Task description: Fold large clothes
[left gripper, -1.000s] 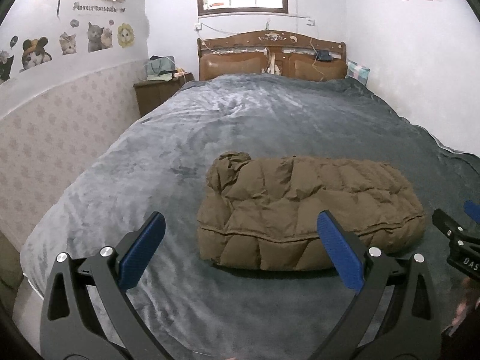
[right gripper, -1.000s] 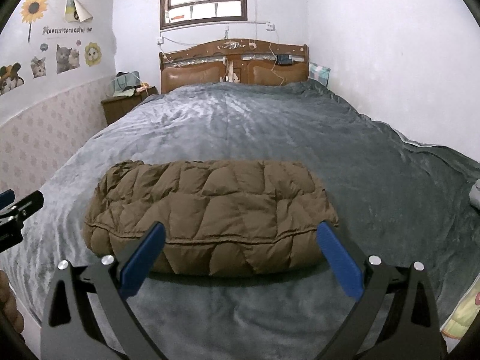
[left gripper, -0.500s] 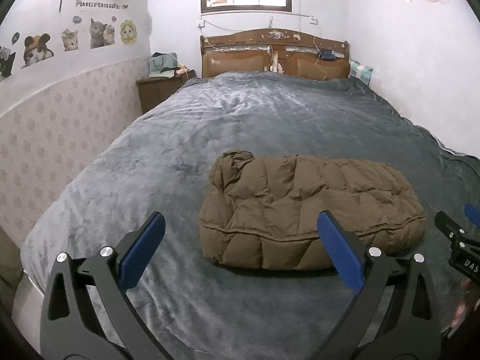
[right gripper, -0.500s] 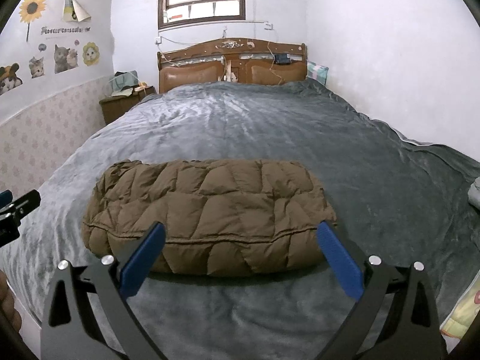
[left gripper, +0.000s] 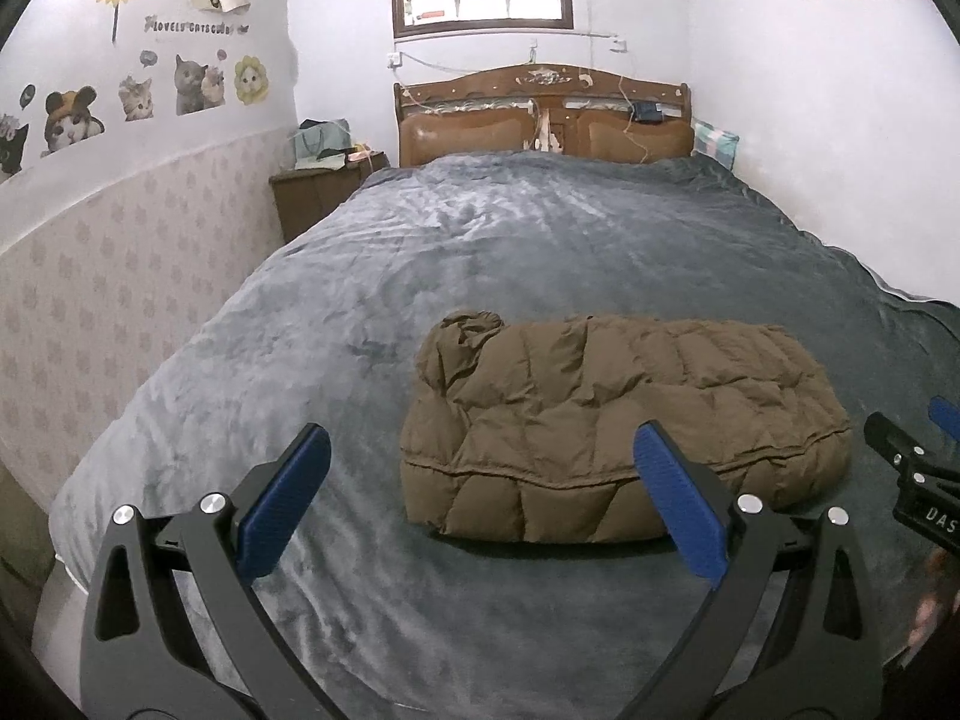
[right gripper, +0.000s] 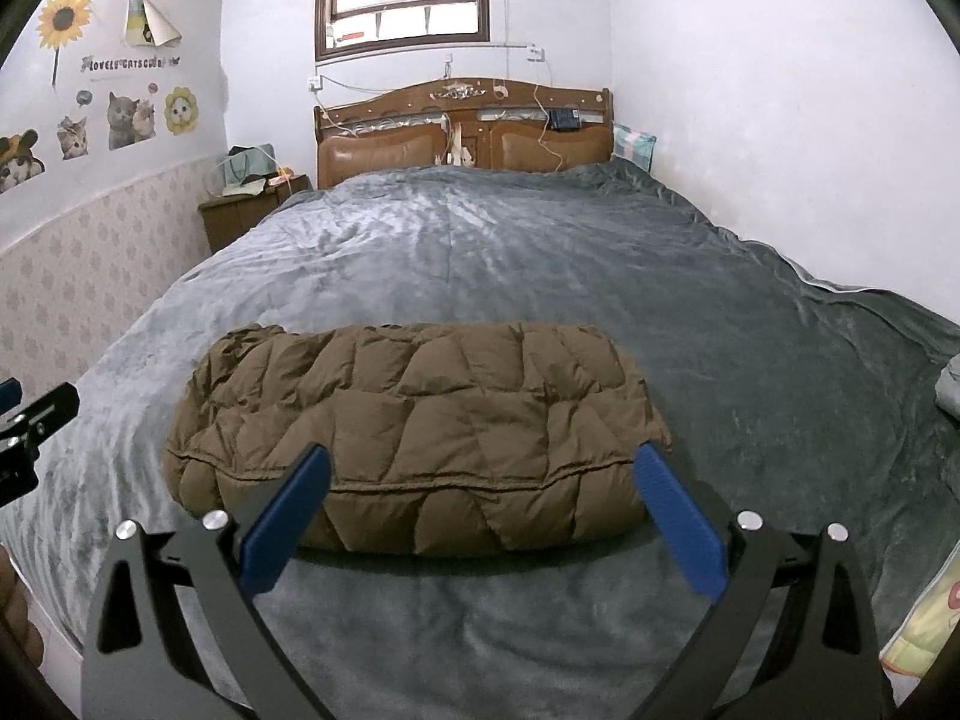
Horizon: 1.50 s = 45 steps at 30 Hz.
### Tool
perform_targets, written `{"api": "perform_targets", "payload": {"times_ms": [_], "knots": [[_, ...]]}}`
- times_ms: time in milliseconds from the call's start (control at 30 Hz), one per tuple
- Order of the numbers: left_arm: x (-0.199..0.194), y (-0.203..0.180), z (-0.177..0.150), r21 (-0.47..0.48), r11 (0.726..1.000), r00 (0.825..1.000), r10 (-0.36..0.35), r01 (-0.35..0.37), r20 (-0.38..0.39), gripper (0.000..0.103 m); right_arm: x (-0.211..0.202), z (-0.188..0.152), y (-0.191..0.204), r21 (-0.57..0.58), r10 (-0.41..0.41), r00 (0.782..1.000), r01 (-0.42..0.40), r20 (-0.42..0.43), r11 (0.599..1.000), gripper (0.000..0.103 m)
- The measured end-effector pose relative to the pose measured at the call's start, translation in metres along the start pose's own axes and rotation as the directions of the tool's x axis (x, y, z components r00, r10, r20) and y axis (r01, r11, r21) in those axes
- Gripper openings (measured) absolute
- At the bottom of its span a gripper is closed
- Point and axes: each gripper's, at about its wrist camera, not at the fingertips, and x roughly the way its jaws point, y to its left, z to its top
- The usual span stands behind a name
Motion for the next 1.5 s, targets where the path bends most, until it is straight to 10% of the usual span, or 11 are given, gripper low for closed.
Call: {"api": "perform_targets", "payload": {"times_ms": [1500], "knots": [[0.0015, -0.0018, 0.0020, 0.040, 0.999, 1.000, -0.007, 0.007, 0.007, 0.100, 0.0013, 0.0039, -0.0014, 0.000, 0.000, 1.000, 0.000, -0.006, 1.000, 0.101]]}}
